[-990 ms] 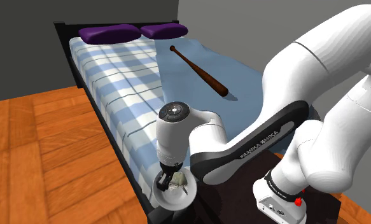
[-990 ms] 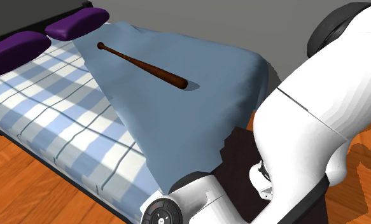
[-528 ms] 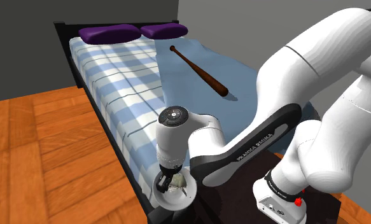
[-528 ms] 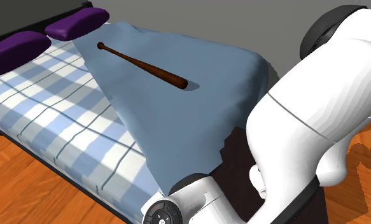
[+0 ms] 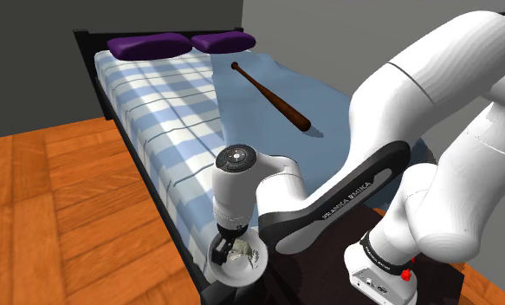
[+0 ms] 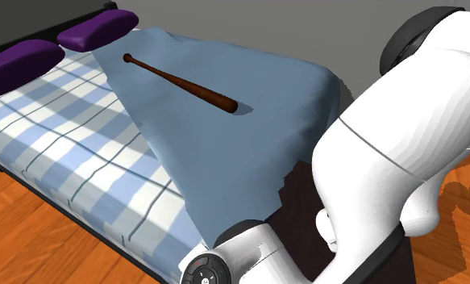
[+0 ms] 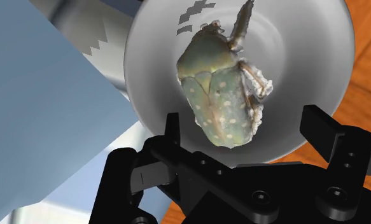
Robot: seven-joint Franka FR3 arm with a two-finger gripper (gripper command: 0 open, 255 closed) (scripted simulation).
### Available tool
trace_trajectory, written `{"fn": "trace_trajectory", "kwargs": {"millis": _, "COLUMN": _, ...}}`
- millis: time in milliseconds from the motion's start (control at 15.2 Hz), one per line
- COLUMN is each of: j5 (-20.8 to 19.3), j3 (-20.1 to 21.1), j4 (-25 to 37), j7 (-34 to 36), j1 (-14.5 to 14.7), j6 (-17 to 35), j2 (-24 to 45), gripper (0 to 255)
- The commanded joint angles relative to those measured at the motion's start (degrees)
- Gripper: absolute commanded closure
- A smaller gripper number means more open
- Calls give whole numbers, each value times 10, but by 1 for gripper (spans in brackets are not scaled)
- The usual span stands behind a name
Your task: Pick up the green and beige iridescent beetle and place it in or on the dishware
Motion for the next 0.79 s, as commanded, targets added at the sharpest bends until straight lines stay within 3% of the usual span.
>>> {"fn": "trace_trajectory", "kwargs": {"millis": 0, "j5": 14, "j3": 2, "j4": 4, "j7": -10, "j1": 0, "j6": -21, "j2": -18, "gripper": 0}}
{"fn": "trace_trajectory", "kwargs": {"millis": 198, "j5": 43, "j3": 2, "j4": 21, "j7": -31, "j1": 2, "j6": -79, "j2": -64, "gripper": 0}}
{"fn": "trace_trajectory", "kwargs": {"millis": 726, "j5": 43, "j3": 1, "j4": 21, "j7": -31, "j1": 3, "j6": -79, "j2": -64, "gripper": 0}}
